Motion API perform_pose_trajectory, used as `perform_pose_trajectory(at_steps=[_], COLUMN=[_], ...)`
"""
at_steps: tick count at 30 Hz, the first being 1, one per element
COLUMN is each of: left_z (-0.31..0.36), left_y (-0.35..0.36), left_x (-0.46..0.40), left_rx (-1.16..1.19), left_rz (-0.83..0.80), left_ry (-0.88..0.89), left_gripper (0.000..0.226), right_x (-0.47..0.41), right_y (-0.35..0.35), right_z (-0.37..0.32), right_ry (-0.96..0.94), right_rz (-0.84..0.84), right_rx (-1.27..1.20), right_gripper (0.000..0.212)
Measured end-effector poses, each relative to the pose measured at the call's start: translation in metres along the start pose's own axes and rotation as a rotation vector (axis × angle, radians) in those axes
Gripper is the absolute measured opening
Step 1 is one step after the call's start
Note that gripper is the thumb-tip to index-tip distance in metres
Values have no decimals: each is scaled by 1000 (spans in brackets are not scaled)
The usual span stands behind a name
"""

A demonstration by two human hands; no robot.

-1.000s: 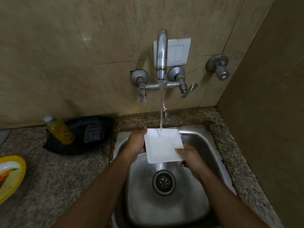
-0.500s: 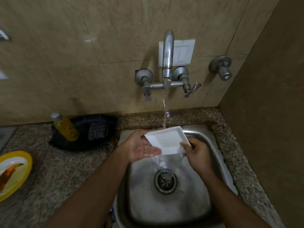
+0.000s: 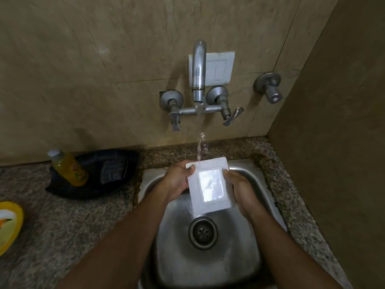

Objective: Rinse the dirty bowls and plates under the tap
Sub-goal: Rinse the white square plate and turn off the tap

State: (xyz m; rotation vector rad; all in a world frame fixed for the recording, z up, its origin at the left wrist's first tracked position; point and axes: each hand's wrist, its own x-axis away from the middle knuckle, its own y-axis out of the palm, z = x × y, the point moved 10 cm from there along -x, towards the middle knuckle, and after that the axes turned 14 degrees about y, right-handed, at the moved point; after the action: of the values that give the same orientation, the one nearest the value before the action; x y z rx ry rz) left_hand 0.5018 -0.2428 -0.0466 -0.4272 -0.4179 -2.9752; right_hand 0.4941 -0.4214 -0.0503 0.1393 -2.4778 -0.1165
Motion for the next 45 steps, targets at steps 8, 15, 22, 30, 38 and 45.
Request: perform_pose_trajectory(at_steps=[8,15,22,30,38,45], left_z=[-1,10,6,0,-7,-9], left_y=[-15,-30,-44,-53,-60,-57], left_x=[2,10,16,13,15,21], left_rx=[-123,-139,-198,-202,-147,-82], left_rz=[142,216,283,288,294,176], left_ry=[128,201,160,168,179,146], left_gripper=[20,29,20,26,26,14], right_x=[29,29,30,31,27,-25], right_y=[49,97,111,124,120,56], right_z=[-36,-26,-26,-20,-19,-7], right_ry=[-584,-684,-718,-754,-758,-171], right_rz=[411,301,225,136,143,118], right_rx=[932,1204,1147,1167,1118,141], right_gripper=[52,66,70,70,62,38])
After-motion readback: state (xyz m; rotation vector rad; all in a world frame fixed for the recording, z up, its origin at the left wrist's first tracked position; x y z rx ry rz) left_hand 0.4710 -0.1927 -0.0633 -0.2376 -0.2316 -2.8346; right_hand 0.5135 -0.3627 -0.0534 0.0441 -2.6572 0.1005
